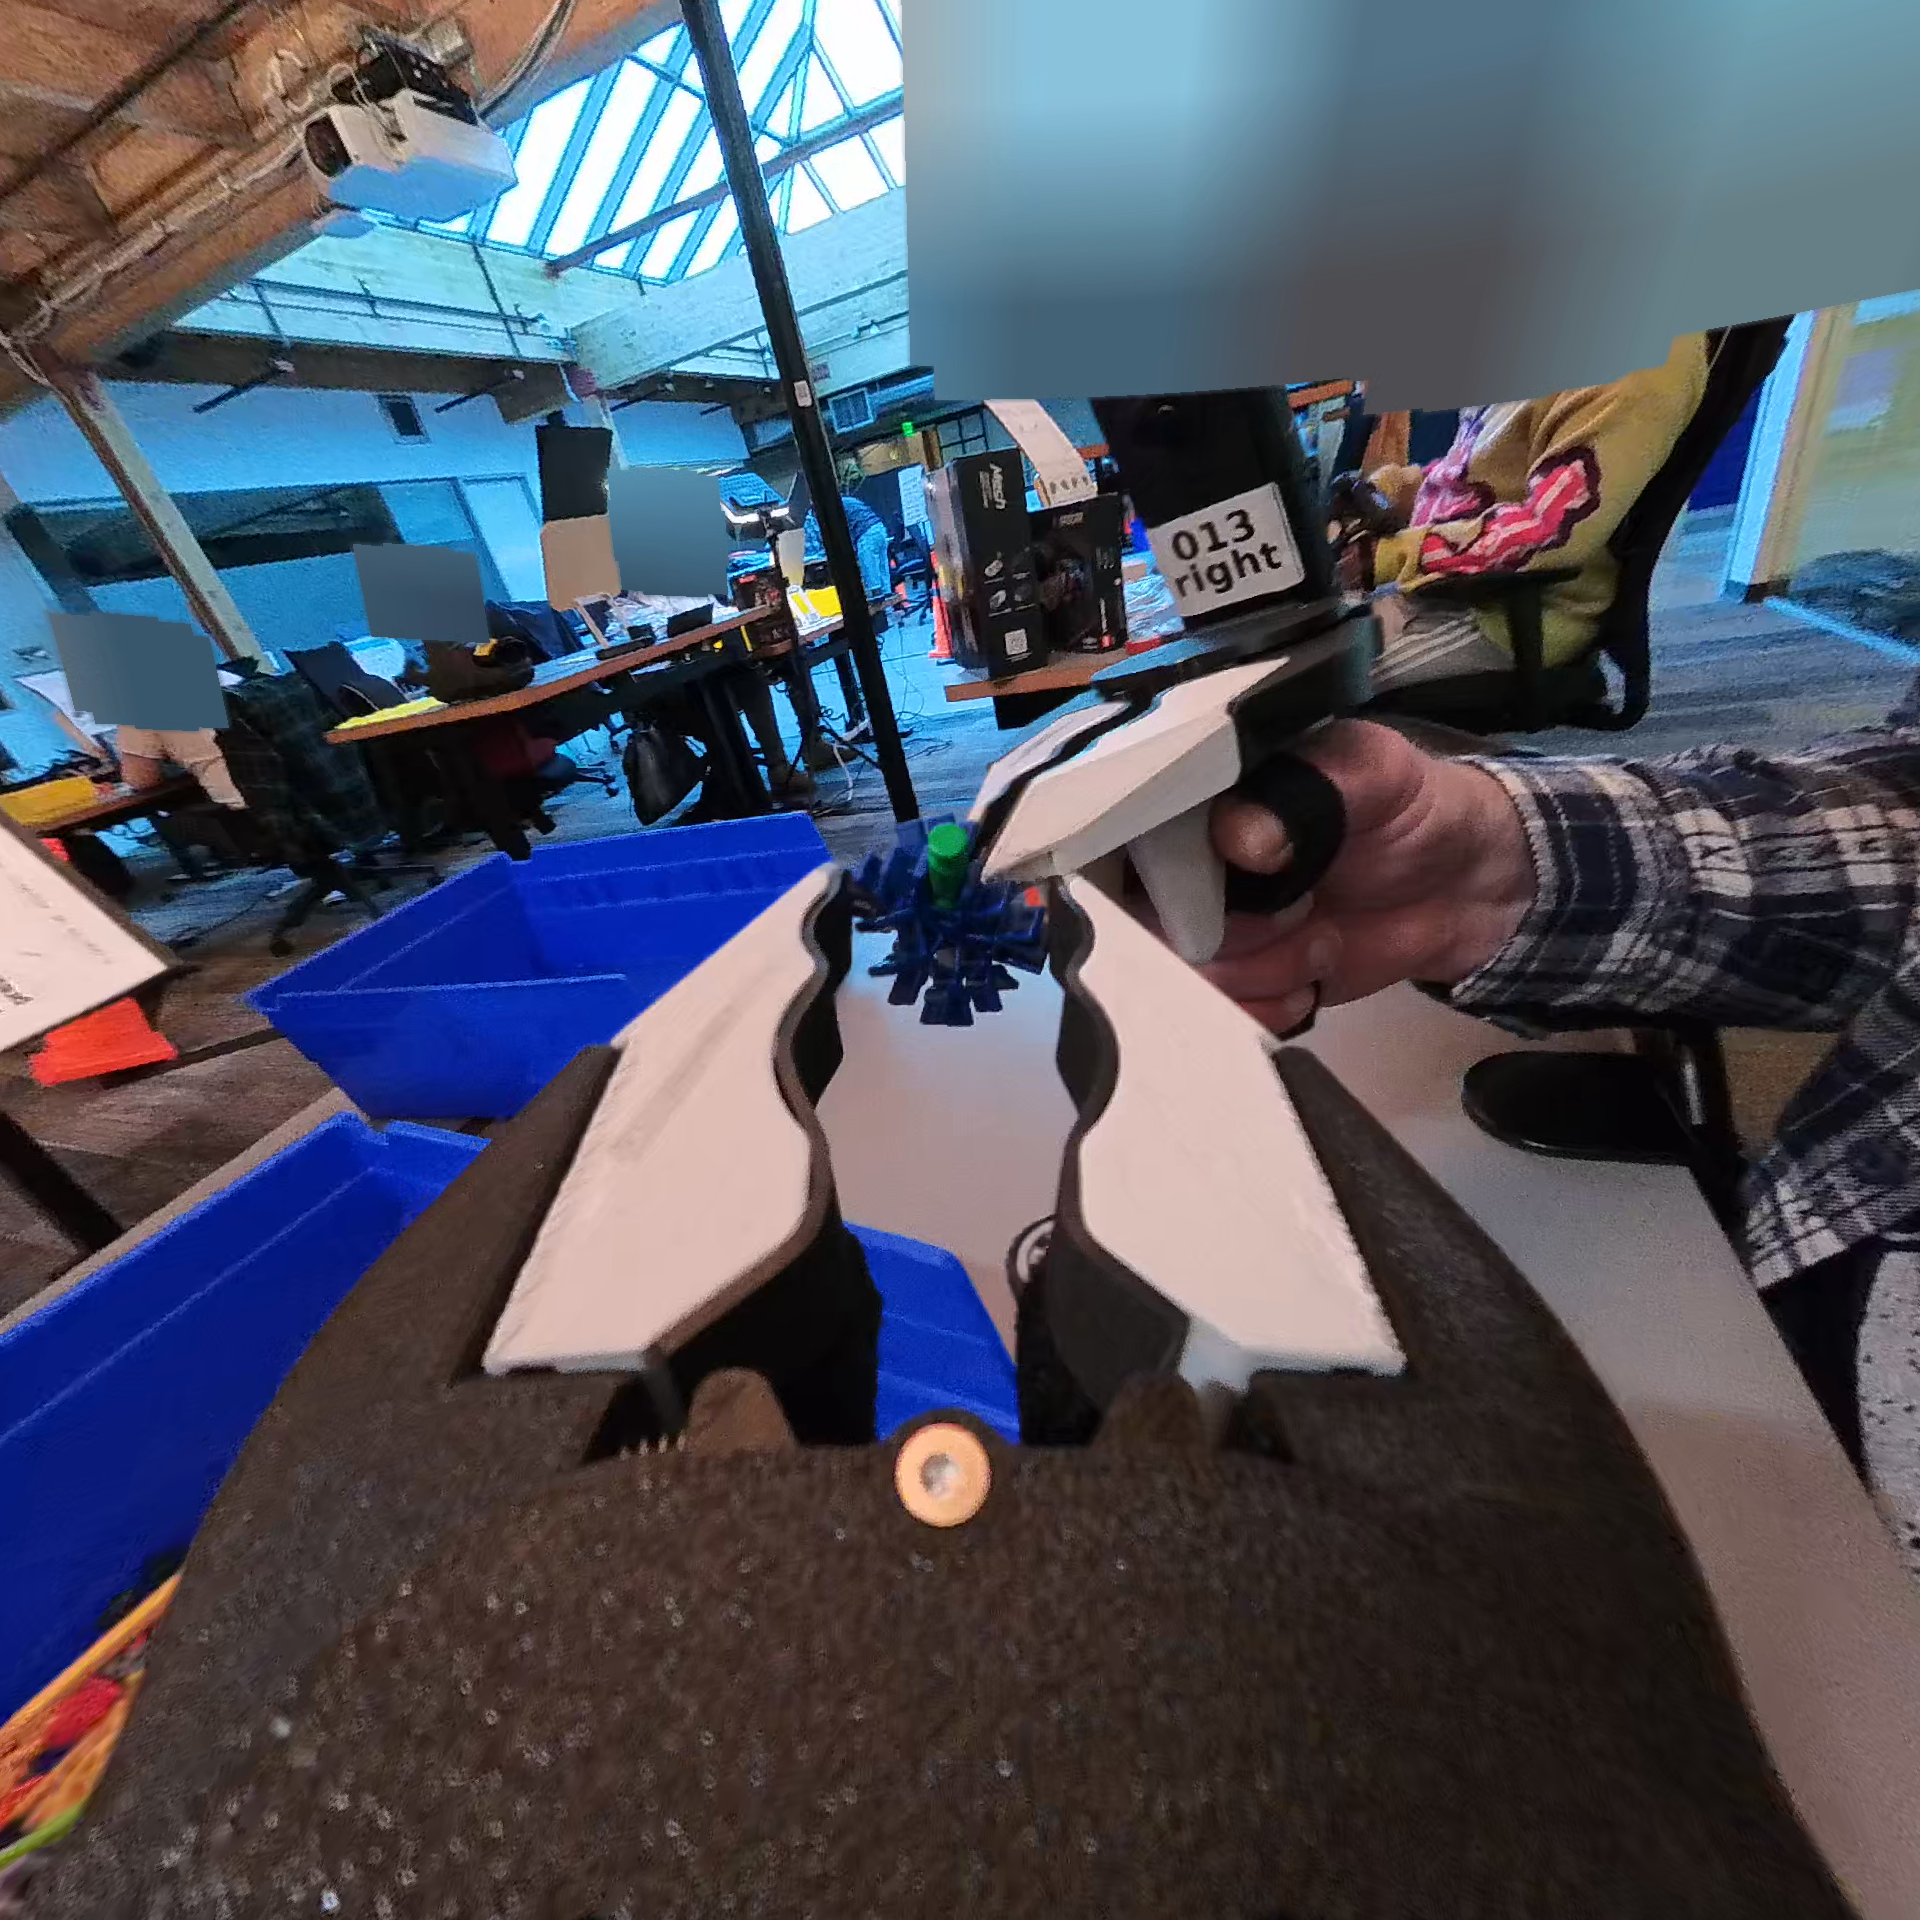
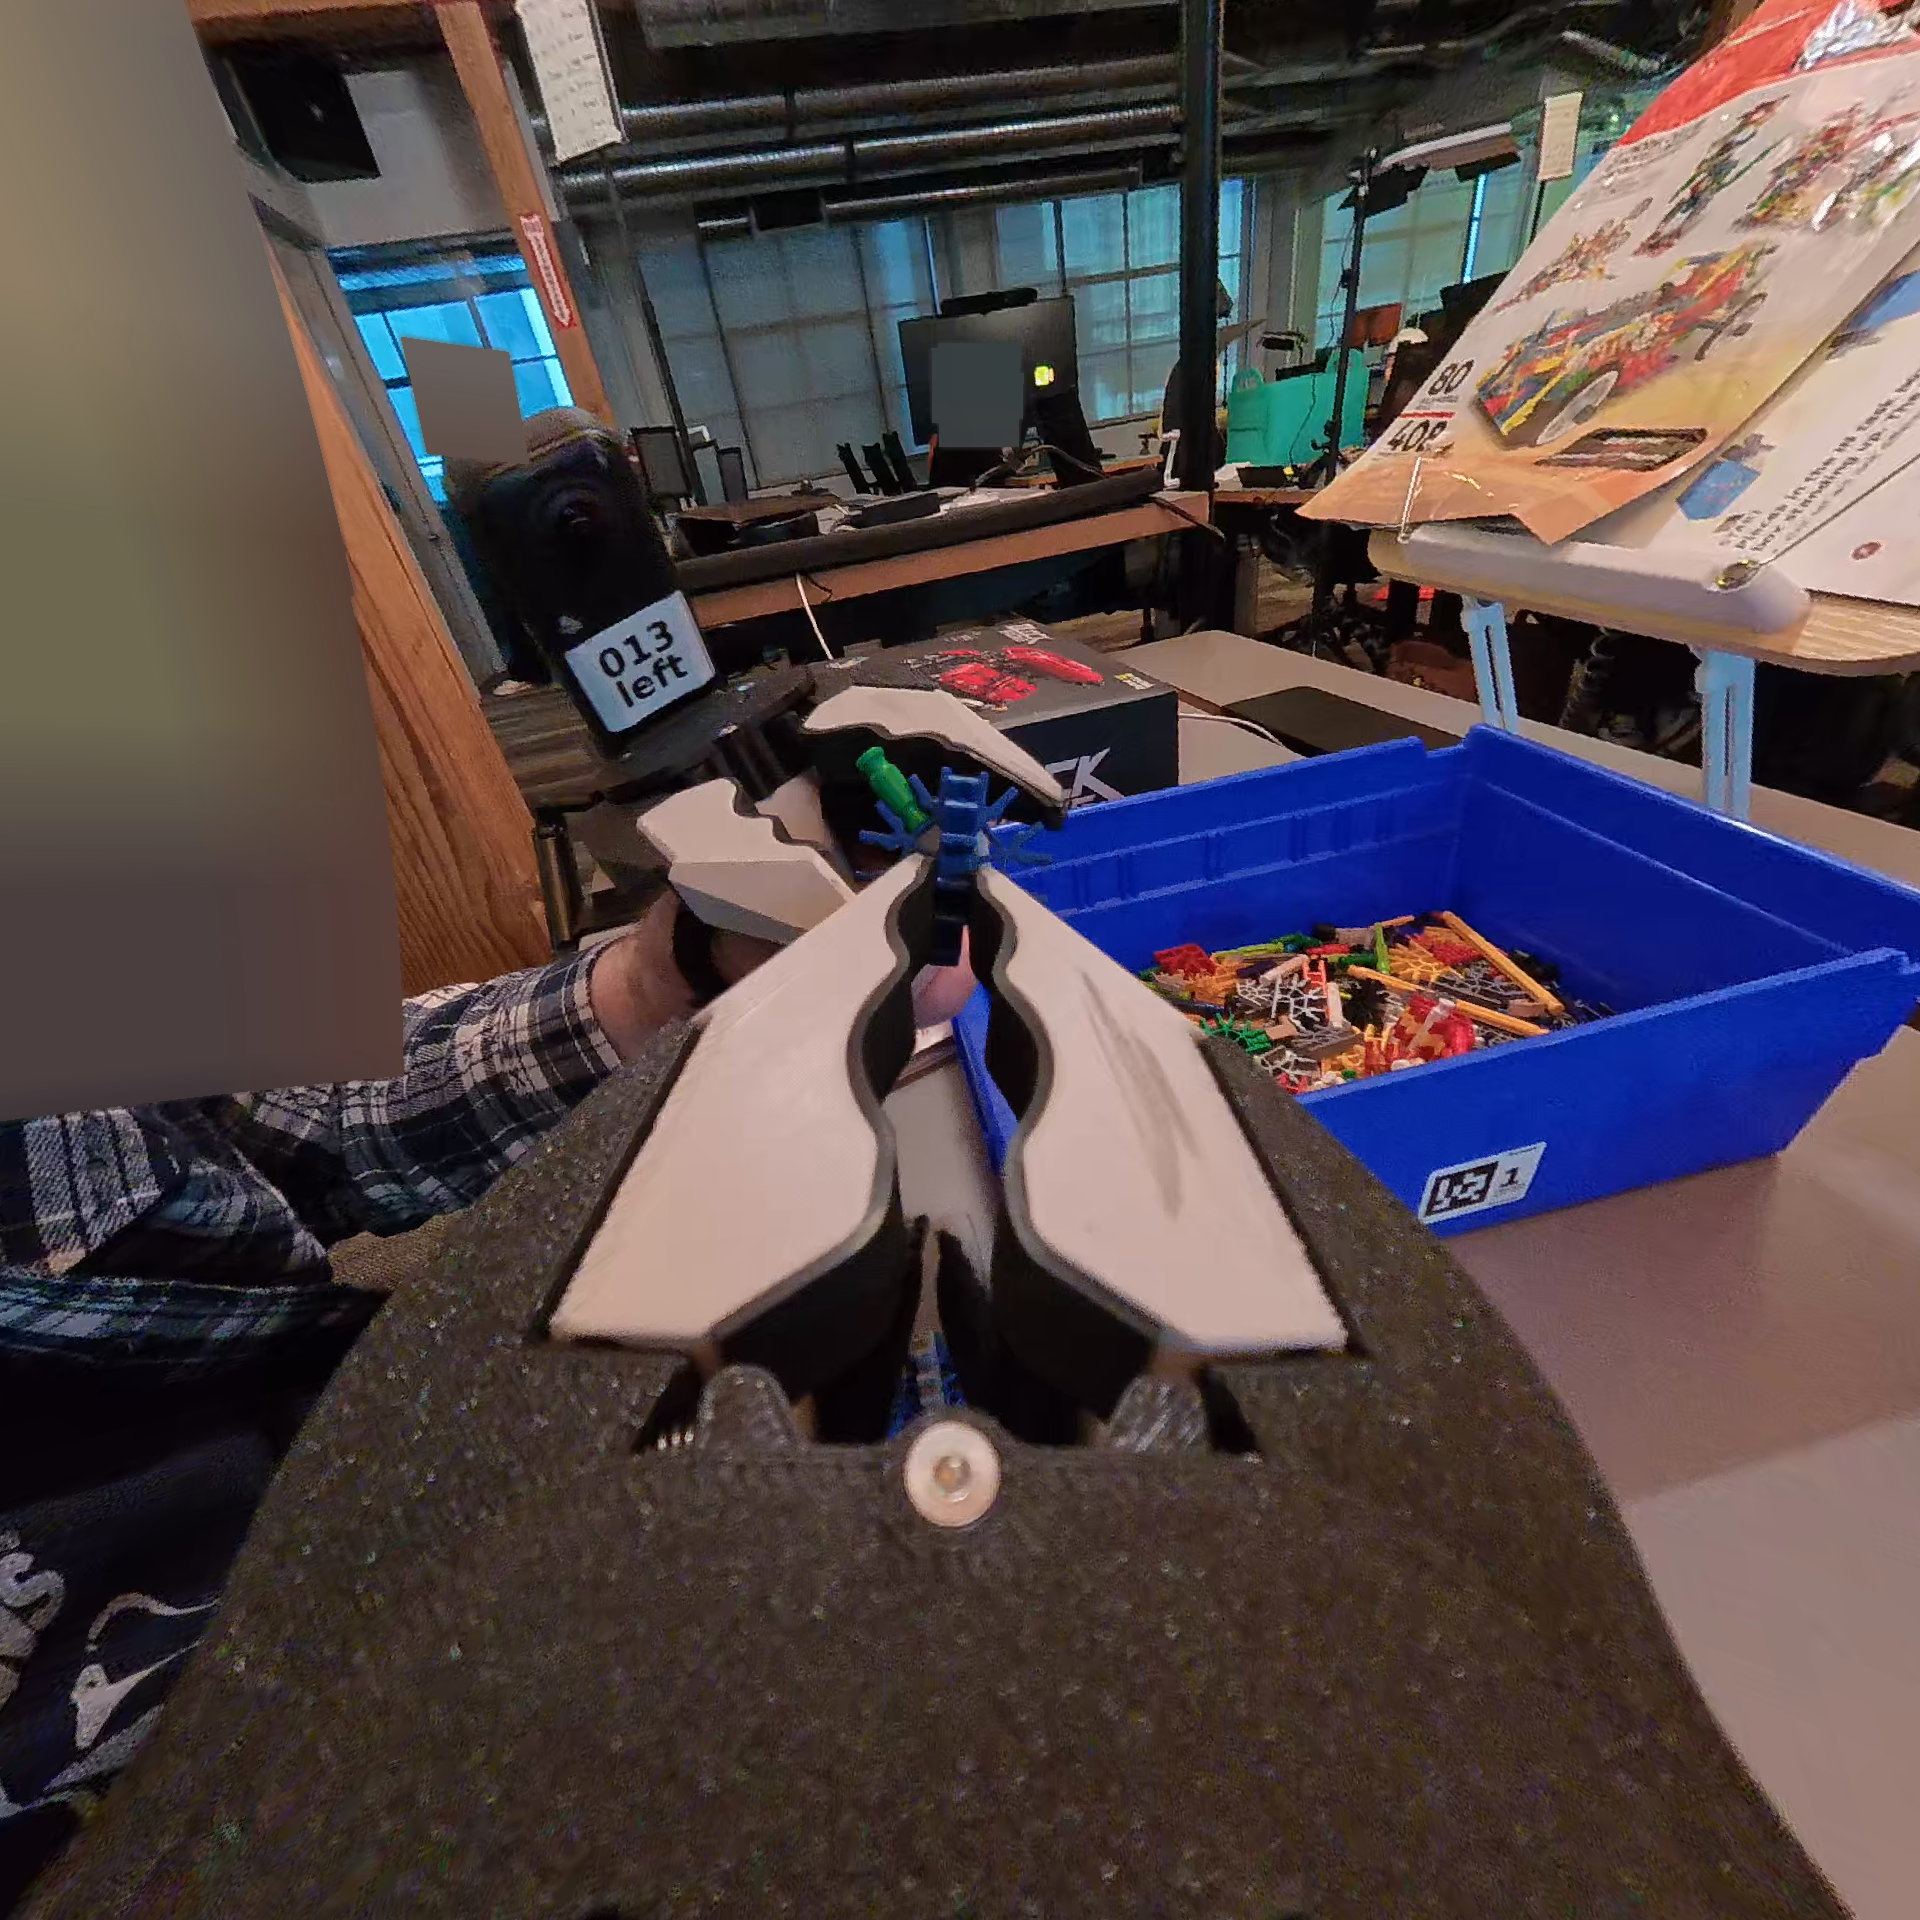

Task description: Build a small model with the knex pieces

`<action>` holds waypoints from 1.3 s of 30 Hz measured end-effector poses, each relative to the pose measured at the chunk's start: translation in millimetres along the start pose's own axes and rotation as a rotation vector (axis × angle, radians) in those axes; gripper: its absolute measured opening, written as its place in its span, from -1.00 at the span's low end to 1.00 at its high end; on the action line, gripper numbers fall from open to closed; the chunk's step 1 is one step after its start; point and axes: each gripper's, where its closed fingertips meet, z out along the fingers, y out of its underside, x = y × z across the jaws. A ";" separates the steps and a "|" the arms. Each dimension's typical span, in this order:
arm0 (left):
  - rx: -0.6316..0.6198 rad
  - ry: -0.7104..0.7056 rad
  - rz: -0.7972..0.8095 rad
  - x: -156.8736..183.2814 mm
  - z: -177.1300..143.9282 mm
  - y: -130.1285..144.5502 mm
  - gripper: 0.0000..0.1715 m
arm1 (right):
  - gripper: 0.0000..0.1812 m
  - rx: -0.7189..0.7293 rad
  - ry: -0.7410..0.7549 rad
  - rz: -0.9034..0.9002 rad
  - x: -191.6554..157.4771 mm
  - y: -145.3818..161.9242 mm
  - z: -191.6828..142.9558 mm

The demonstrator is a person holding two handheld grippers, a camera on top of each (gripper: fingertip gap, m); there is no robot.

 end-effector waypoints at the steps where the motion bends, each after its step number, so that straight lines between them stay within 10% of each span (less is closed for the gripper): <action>1: 0.005 0.005 -0.013 0.4 -0.1 -0.4 -0.60 | -0.94 0.001 -0.005 -0.001 -0.7 -0.5 -0.1; 11: 0.045 0.090 -0.156 4.2 -1.2 -5.5 -0.61 | -0.95 -0.012 0.007 -0.098 -5.2 -3.5 -1.9; 39: -0.148 -0.276 0.350 -15.7 7.0 5.4 -0.59 | -0.95 0.188 -0.130 0.461 17.9 -4.0 -5.4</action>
